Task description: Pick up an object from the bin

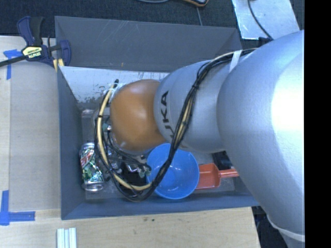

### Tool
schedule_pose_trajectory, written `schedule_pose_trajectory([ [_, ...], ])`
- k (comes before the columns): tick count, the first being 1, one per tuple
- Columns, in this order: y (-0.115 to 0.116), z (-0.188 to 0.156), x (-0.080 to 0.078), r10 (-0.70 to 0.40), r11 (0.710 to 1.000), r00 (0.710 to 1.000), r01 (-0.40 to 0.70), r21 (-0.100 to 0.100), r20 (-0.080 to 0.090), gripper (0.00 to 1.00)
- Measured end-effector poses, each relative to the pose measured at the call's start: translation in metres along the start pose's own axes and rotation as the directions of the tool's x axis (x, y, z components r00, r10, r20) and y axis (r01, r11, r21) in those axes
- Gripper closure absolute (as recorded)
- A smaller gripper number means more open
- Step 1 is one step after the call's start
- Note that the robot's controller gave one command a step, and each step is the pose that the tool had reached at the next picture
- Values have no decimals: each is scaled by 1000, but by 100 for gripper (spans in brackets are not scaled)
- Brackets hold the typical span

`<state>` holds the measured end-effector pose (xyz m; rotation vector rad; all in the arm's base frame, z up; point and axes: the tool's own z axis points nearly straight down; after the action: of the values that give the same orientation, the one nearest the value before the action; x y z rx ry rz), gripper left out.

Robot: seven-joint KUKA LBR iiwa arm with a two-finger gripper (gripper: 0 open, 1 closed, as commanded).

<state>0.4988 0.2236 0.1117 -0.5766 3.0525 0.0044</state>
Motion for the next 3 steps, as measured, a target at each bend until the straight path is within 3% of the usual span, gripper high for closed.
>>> schedule_pose_trajectory([
  [1, 1, -14, 4, -1, 1000, 1000, 1, 1, -19, 100],
  [2, 6, 14, -15, 12, 1000, 1000, -12, 4, -12, 100],
  [3, 18, -69, -11, -11, 1000, 1000, 11, 0, -9, 100],
])
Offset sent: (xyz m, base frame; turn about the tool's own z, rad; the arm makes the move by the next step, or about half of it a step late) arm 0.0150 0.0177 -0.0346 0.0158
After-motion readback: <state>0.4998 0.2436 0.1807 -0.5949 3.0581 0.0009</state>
